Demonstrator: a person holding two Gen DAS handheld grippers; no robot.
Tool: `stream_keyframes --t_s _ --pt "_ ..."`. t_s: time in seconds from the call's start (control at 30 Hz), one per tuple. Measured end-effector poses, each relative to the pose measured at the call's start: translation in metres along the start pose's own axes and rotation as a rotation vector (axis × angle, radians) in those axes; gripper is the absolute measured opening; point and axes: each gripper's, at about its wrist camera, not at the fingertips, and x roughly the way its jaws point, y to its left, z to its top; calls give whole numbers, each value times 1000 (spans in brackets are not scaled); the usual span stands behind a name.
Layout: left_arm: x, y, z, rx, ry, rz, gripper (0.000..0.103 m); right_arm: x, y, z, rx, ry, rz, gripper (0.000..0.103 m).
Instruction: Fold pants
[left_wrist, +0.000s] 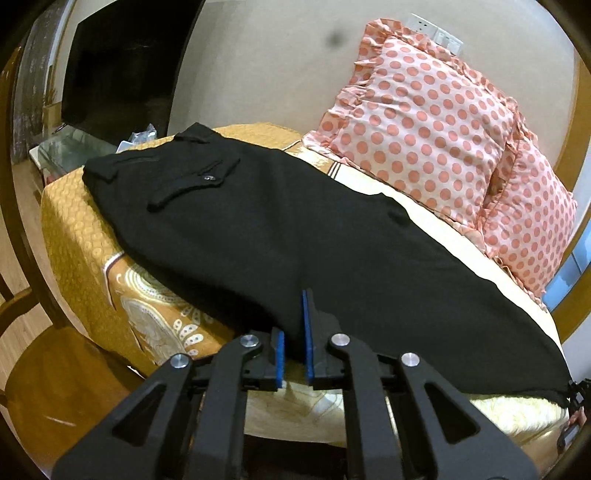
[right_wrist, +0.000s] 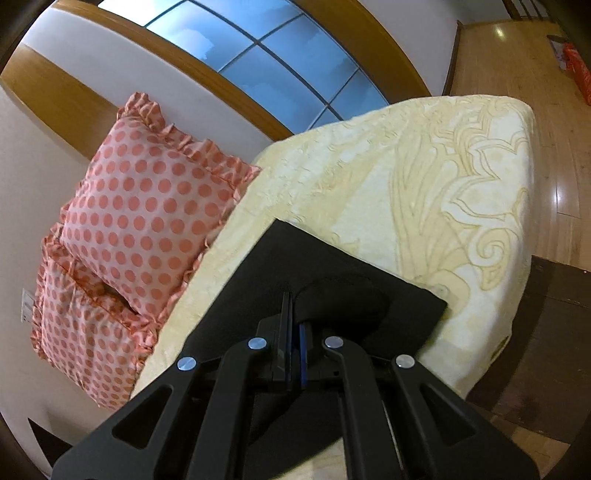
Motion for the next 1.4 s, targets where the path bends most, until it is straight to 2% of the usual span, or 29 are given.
stream_keyframes --t_s 0.03,0.1,0.17,0.23,0.33,0.47,0.6,0.77,0.87,0.97,1.03,1.07,1.1,1.23,1.4 --pt "-3 0 0 3 -4 -1 13 0 -1 0 -2 3 -4 3" --pt "-15 -1 1 35 -21 -32 26 1 -1 0 -20 23 -25 3" --pt "-30 -8 -1 93 -57 -41 48 -1 -1 1 -37 36 -45 3" --pt "-40 -15 -2 144 -83 -52 56 -12 0 1 -68 -11 -36 3" --pt "-51 -28 -1 194 -118 -103 64 -16 5 2 -110 -18 -46 3" --pt "-49 -50 5 219 -120 -199 67 -16 -7 -1 -40 3 -65 3" --pt "-44 -67 9 259 -126 -244 72 -30 -10 -3 -37 -37 -35 3" --pt "-24 -79 10 290 -86 -268 72 -48 5 14 -64 -114 27 3" --pt "-13 -80 6 286 -54 -269 72 -43 14 14 -122 -79 -50 3" --pt "-5 -78 1 279 -29 -269 72 -37 -2 6 -67 3 -121 13" --pt "0 -77 -1 280 -13 -271 73 -40 -15 2 -27 6 -119 26" --pt "1 -76 -1 281 -10 -273 73 -42 -17 0 -25 -1 -123 48" --pt "1 -76 -1 283 -11 -275 73 -44 -20 -1 -23 -8 -131 66" --pt "4 -76 -1 281 -10 -278 76 -52 -22 -4 -5 -65 -89 65" --pt "7 -76 -2 267 11 -282 76 -34 -28 -2 37 -18 -62 60"
